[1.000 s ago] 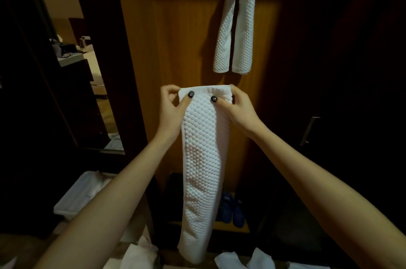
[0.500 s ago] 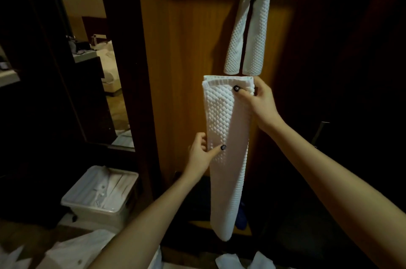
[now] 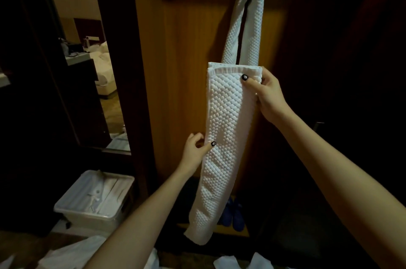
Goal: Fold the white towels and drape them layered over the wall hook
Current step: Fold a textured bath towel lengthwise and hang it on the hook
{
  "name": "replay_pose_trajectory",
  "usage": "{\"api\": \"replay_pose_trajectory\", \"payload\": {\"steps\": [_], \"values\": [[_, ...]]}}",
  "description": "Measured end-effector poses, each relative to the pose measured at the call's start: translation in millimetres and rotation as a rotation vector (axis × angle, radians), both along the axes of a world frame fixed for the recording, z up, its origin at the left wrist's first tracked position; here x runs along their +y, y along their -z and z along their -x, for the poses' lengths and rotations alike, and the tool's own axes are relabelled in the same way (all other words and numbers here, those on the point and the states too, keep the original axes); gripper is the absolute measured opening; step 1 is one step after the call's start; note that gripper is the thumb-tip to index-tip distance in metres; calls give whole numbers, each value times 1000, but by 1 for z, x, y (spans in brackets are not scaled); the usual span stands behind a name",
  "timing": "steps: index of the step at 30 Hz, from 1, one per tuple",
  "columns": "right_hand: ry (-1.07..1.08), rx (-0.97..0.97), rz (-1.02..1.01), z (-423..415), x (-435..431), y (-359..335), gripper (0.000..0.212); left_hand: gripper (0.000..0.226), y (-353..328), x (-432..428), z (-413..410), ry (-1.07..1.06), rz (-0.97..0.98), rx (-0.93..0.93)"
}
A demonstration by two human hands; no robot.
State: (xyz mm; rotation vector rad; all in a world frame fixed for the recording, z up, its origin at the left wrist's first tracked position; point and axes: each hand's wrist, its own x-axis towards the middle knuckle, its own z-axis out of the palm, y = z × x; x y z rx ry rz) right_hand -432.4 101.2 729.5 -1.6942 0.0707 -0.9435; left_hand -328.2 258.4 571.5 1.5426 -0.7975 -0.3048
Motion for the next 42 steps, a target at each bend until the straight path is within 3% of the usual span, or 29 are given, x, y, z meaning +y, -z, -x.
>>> {"api": "replay_pose_trajectory", "payload": {"steps": [3, 11, 15, 18, 20, 23, 27, 30, 33, 36, 39, 42], "values": [[-27, 10, -23, -4, 0, -6, 11, 29, -4, 3, 5, -22, 88, 8], [-4, 39, -59, -8, -1, -12, 12, 10, 0, 7, 5, 43, 158, 74], [-7, 39, -93, -5, -2, -7, 11, 47, 11, 6, -1, 11, 80, 154], [-6, 35, -103, -4, -2, -5, 11, 18, 21, 2, -4, 83, 10, 95], [-14, 41, -112, -2, -3, -7, 11, 24, 21, -1, -4, 100, 0, 23], [-9, 47, -142, 2, -5, -16, 15, 18, 6, -7, -9, 109, -57, 62], [46, 12, -161, 9, -17, -30, 16, 30, -10, -15, 0, 297, 106, 58], [93, 8, -178, 16, -31, -37, 18, 21, -14, -23, 14, 290, 145, -14], [116, 15, -194, 22, -46, -41, 20, 51, -17, -30, 18, 285, 149, 61], [123, 42, -220, 26, -58, -42, 18, 80, -28, -33, 14, 425, -1, 179], [154, 91, -269, 25, -69, -37, 16, 50, -34, -37, 13, 560, -47, 154], [192, 137, -342, 25, -82, -31, 25, 33, -34, -41, 23, 640, 88, 336]]}}
